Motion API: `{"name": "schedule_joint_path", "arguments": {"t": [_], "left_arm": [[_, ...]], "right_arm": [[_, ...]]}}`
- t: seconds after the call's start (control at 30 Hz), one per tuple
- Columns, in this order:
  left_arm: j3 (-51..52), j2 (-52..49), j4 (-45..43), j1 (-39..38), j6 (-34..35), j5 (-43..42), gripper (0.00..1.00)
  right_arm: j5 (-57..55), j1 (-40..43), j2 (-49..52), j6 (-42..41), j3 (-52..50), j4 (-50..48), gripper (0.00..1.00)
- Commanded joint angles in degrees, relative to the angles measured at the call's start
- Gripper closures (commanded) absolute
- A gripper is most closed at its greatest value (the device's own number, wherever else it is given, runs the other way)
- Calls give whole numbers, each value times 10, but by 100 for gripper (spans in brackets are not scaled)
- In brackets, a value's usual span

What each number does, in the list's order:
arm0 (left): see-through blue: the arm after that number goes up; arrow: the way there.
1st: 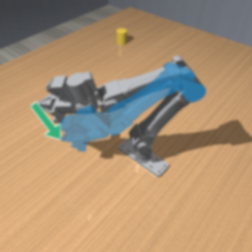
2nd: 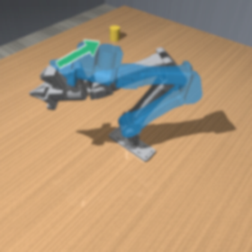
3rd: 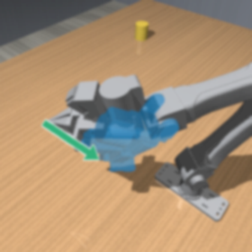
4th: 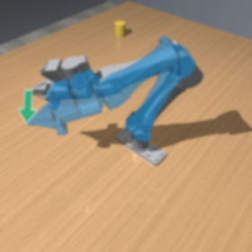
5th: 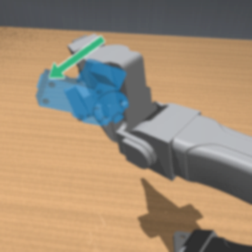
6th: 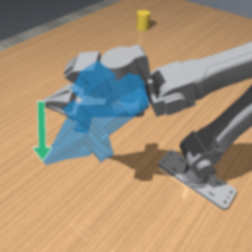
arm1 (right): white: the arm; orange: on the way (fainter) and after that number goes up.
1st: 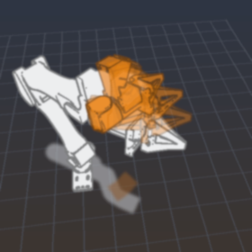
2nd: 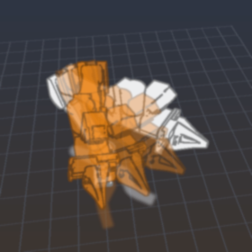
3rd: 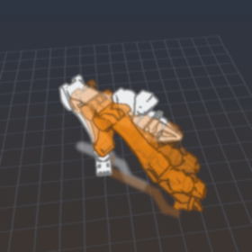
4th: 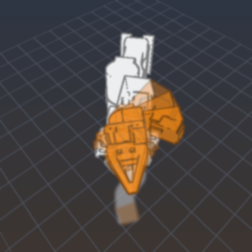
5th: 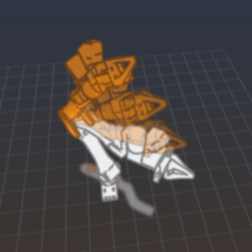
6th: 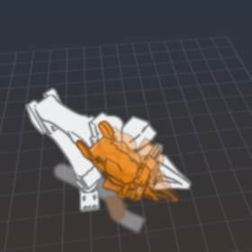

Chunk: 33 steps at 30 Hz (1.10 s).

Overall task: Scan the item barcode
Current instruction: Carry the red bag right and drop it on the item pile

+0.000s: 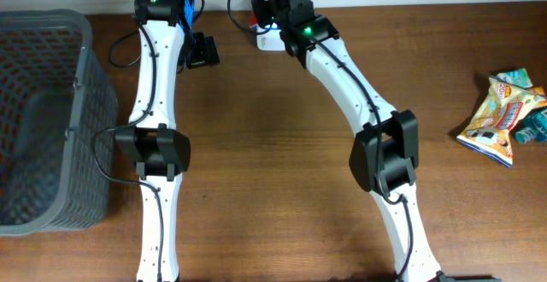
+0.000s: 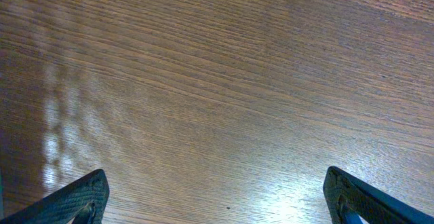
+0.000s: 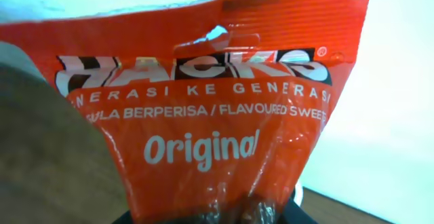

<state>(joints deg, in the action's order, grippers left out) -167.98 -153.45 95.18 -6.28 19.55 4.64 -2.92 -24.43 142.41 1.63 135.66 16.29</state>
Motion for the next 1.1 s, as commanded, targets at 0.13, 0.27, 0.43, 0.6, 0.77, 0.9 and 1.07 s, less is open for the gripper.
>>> {"name": "schedule_joint_path", "arguments": {"t": [0.13, 0.27, 0.43, 0.6, 0.77, 0.9, 1.07], "left_arm": [[0, 13, 1, 1, 6, -4, 1], [0, 13, 1, 1, 6, -4, 1], [0, 13, 1, 1, 6, -4, 1], [0, 13, 1, 1, 6, -4, 1], [0, 13, 1, 1, 6, -4, 1], [0, 13, 1, 1, 6, -4, 1], [0, 13, 1, 1, 6, -4, 1]], "right_arm": [[-37, 9, 57, -43, 6, -63, 65], [-45, 13, 54, -43, 10, -58, 65], [-143, 49, -15, -43, 13, 8, 71], [-160, 212, -123, -103, 13, 212, 72], [-158, 386, -111, -146, 7, 396, 71], [-153, 509, -84, -146, -19, 464, 71], [-154, 579, -72, -146, -46, 483, 66]]}}
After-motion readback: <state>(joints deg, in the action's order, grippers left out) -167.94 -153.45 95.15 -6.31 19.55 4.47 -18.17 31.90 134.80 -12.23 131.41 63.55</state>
